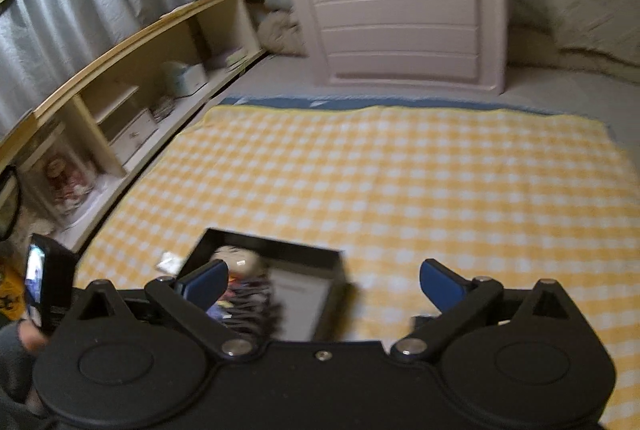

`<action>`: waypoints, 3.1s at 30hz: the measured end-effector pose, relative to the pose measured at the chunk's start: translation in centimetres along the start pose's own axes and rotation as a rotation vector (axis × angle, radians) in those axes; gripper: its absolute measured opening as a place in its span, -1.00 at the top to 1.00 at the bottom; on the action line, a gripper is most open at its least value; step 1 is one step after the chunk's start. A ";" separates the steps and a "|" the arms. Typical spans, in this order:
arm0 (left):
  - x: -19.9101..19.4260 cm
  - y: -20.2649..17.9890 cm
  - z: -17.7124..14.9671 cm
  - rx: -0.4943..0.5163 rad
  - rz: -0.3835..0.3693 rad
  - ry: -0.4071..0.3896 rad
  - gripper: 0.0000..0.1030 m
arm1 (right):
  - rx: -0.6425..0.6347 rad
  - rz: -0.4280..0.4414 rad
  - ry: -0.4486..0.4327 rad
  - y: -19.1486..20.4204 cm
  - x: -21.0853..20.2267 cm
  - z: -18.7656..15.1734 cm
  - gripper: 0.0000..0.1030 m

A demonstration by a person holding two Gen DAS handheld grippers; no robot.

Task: Organize rigid objects
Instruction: 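Move the right gripper to the black charger and close on it, then carry the black charger into the black box and open the right gripper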

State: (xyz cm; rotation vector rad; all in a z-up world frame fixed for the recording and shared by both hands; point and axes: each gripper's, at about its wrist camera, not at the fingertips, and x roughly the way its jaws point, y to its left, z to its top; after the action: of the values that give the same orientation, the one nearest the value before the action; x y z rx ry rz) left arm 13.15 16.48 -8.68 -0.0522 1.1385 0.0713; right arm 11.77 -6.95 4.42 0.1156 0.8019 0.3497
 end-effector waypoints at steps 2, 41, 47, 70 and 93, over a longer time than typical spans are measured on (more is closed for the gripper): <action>0.0 0.1 0.0 0.002 0.001 -0.002 0.96 | 0.016 -0.051 -0.017 -1.5 -0.3 -0.3 -1.00; 0.1 -0.3 0.0 0.020 0.026 -0.006 0.96 | 0.001 -0.195 0.378 -4.5 15.2 -7.1 0.36; 0.1 -0.3 0.0 0.024 0.027 -0.006 0.96 | -0.004 -0.149 0.273 -3.7 11.8 -5.0 0.37; -0.3 -0.4 0.0 0.038 0.009 -0.013 0.96 | -0.472 0.108 0.161 7.7 11.4 -1.3 0.37; -0.6 -0.4 -0.3 0.048 -0.009 -0.016 0.94 | -0.928 -0.020 0.251 9.7 17.1 -4.5 0.20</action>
State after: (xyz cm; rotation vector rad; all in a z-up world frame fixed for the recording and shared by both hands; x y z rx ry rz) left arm 12.68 16.01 -8.20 -0.0141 1.1235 0.0357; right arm 16.96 8.02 -8.13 -0.8172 0.8163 0.6937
